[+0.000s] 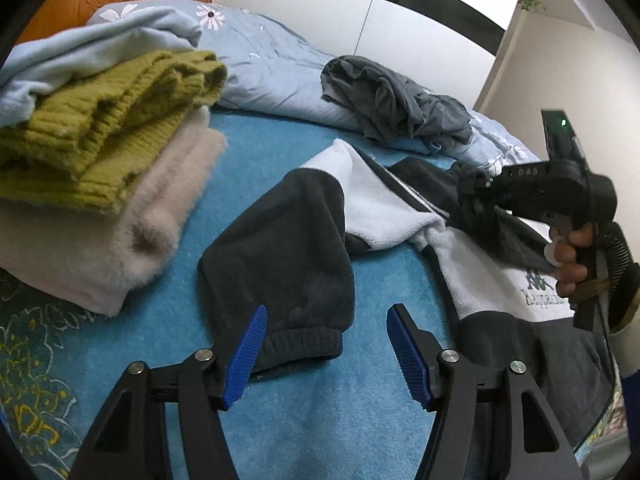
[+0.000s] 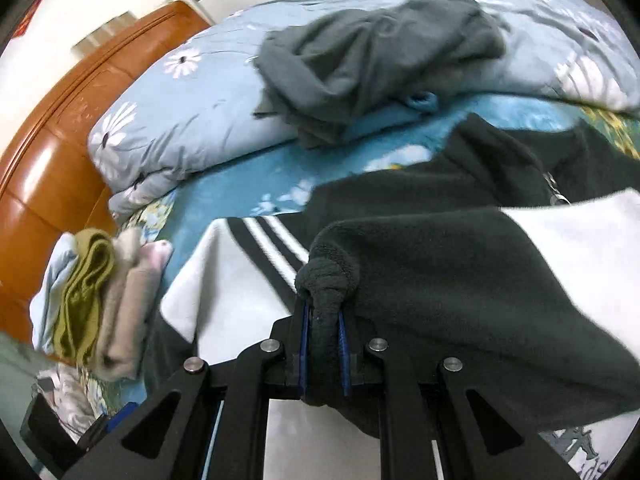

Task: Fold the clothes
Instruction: 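Fold the held sleeve with the right tool across the jacket front, then grasp the other black sleeve cuff with the left tool and lift it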

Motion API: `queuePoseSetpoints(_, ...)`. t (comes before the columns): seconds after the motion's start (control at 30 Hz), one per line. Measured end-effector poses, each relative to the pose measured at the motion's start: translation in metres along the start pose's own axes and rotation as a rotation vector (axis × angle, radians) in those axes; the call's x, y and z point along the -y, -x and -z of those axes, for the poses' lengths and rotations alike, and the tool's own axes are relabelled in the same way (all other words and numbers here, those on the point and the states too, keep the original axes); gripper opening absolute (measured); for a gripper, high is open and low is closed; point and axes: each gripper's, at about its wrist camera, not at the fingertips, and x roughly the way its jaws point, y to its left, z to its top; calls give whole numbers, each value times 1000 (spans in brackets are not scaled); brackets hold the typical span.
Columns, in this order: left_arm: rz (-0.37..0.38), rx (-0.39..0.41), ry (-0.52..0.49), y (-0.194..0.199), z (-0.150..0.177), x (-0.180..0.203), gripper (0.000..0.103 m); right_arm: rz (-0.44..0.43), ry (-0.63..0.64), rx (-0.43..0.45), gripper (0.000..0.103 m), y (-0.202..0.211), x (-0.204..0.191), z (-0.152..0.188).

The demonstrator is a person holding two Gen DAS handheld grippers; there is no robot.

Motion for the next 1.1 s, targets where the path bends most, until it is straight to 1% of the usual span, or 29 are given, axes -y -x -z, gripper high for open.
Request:
queuePoseSetpoints(0.07, 2, -5, -4, -1, 1, 2, 66, 18, 23, -17, 13, -6, -6, 1)
queuePoseSetpoints(0.13, 3, -7, -11, -1, 2, 4, 67, 21, 0, -47, 13, -17, 1, 5)
queuePoseSetpoints(0.23, -1, -11, -13, -2, 0, 4, 67, 12, -25, -53, 13, -26, 6, 9)
queuePoseSetpoints(0.37, -1, -8, -15, -3, -3, 5, 67, 4, 1, -53, 18, -22, 2, 8)
queuePoseSetpoints(0.43, 2, -1, -21, -1, -4, 6, 67, -12, 19, -27, 28, -10, 1, 10)
queuePoseSetpoints(0.47, 1, 4, -26, 0, -4, 6, 67, -23, 27, -10, 39, -2, 0, 11)
queuePoseSetpoints(0.5, -3, 6, -32, 0, -3, 6, 67, -35, 31, 13, 43, 8, 1, 14)
queuePoseSetpoints(0.63, -37, -7, -70, -3, 2, 7, 67, -69, 25, 120, 44, 55, 11, 37)
queuePoseSetpoints(0.67, -49, -15, -90, -4, 4, 9, 67, -68, 24, 134, 44, 65, 14, 44)
queuePoseSetpoints(0.77, -101, -37, -192, -5, 15, 16, 67, -61, 28, 156, 44, 88, 23, 72)
queuePoseSetpoints(0.9, -158, -44, -313, 6, 36, 14, 67, -34, 17, 153, 44, 103, 42, 106)
queuePoseSetpoints(1.0, -227, -19, -412, 7, 41, 19, 67, -29, -20, 146, 44, 103, 55, 120)
queuePoseSetpoints(1.07, -238, 11, -488, 1, 40, 26, 67, -45, -56, 131, 44, 99, 61, 125)
queuePoseSetpoints(1.1, -239, 8, -520, -6, 39, 28, 67, -55, -70, 127, 44, 98, 63, 126)
